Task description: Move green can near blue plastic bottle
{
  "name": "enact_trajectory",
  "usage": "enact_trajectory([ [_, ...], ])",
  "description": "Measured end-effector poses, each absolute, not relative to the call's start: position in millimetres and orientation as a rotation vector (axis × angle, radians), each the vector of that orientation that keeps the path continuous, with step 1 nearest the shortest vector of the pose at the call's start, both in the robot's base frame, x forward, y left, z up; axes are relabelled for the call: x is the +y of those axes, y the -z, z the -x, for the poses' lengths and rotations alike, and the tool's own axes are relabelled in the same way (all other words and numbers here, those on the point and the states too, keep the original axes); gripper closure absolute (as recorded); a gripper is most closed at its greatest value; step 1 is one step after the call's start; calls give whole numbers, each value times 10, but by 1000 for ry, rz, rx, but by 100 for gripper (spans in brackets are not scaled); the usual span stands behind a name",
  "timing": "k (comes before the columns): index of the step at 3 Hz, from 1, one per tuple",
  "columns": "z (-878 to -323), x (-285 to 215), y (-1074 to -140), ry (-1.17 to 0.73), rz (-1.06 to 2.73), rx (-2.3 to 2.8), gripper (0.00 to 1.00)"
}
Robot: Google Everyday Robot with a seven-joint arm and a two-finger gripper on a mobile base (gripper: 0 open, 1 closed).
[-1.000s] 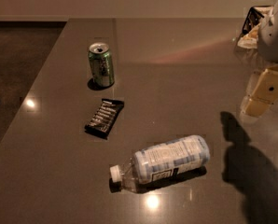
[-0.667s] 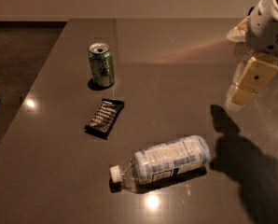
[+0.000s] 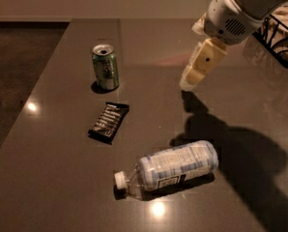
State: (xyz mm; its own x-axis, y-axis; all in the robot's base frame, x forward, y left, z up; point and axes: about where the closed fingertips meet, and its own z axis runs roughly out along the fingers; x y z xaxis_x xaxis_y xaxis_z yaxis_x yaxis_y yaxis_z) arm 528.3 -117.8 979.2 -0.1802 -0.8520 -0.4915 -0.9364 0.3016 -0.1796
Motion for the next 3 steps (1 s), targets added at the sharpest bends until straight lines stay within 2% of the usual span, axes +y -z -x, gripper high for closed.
enact_trajectory([
  [3,-6043,177,-9429,-450,1479,1974,0],
])
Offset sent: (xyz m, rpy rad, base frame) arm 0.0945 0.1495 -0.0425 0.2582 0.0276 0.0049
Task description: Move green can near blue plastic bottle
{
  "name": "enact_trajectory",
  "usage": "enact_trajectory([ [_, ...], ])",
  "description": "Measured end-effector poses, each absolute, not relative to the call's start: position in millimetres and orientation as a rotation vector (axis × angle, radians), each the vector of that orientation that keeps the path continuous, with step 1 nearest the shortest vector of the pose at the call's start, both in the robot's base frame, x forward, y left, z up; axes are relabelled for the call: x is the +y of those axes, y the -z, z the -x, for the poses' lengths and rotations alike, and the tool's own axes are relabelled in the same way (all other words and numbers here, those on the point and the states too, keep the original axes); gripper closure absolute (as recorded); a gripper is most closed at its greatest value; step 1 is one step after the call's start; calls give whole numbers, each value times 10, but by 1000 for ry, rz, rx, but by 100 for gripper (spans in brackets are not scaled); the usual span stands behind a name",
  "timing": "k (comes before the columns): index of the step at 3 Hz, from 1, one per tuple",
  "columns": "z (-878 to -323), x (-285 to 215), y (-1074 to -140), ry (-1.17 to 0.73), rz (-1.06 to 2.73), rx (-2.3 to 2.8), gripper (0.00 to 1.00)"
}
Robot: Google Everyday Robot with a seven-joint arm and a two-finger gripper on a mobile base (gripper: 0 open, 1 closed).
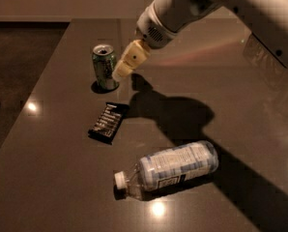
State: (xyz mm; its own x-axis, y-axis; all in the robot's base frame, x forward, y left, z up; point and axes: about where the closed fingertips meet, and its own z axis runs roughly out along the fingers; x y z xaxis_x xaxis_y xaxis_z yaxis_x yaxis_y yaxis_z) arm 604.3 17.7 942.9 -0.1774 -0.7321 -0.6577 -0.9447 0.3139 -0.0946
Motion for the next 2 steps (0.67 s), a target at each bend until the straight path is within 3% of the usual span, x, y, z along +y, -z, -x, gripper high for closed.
enact_trajectory([
  [2,-6300,672,-9251,-492,1457,1951,0],
])
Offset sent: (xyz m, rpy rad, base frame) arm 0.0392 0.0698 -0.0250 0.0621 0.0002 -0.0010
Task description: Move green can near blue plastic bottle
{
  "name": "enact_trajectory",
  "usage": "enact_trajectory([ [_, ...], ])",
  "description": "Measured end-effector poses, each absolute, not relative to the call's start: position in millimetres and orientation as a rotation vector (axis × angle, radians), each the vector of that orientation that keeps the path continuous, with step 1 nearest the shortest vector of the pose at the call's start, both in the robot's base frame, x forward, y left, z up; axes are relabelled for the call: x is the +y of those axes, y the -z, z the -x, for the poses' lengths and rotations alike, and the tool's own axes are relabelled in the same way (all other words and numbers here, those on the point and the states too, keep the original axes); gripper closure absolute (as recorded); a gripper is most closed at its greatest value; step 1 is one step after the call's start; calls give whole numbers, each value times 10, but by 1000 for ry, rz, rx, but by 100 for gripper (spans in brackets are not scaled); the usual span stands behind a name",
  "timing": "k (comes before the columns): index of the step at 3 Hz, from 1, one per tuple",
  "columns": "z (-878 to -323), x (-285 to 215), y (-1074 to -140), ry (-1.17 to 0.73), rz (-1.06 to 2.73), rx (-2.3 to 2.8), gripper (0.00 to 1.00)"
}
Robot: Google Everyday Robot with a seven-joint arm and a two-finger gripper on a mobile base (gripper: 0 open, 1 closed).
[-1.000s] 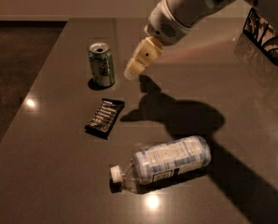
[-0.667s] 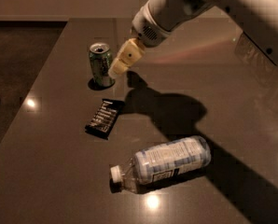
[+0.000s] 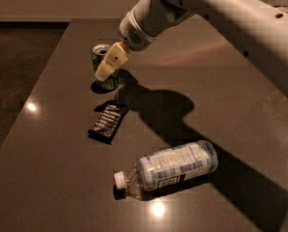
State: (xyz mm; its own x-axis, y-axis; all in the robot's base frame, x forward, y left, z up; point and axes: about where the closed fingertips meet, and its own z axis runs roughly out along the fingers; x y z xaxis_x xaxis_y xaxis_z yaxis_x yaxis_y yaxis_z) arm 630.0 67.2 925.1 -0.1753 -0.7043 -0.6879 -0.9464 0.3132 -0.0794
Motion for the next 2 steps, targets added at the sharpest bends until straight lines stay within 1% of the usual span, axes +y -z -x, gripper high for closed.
enact_trajectory([
  [1,-6364,764,-9190,-500,1449,1958,18],
  [2,-6380,850,-9182,-523,1447,1956,42],
])
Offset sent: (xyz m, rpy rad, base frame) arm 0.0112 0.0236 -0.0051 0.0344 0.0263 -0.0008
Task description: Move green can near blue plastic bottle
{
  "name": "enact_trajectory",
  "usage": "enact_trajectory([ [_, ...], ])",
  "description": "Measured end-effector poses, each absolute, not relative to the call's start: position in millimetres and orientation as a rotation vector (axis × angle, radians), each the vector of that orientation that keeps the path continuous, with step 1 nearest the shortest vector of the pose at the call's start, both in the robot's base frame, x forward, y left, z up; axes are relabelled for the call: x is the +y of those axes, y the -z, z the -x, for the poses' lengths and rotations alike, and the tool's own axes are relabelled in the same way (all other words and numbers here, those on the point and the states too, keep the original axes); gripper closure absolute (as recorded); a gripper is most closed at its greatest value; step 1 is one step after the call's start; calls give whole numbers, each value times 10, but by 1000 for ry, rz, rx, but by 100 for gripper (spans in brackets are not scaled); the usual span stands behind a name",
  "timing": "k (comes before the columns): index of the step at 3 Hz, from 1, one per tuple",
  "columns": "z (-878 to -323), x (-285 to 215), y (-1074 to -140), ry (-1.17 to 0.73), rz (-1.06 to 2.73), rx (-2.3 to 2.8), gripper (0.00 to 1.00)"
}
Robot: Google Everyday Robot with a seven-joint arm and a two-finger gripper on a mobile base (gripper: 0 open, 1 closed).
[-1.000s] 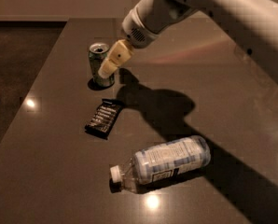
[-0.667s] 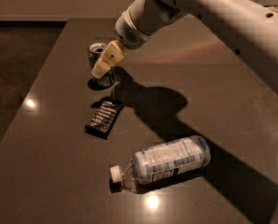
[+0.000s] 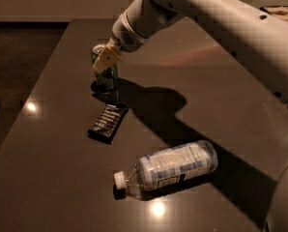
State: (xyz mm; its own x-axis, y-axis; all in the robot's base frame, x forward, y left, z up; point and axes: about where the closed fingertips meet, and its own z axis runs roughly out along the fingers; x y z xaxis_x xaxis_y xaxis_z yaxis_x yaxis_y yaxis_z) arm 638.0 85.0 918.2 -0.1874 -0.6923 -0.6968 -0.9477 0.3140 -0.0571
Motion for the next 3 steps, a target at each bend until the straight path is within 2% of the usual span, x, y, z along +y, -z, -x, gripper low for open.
enact_trajectory([
  [1,-6344,890,-9235,-550,1443,1937,65],
  [2,-6197,723,-9372,-550,1425,1928,88],
  [3,-5790,334,-9532,-530,1396,1906,100],
])
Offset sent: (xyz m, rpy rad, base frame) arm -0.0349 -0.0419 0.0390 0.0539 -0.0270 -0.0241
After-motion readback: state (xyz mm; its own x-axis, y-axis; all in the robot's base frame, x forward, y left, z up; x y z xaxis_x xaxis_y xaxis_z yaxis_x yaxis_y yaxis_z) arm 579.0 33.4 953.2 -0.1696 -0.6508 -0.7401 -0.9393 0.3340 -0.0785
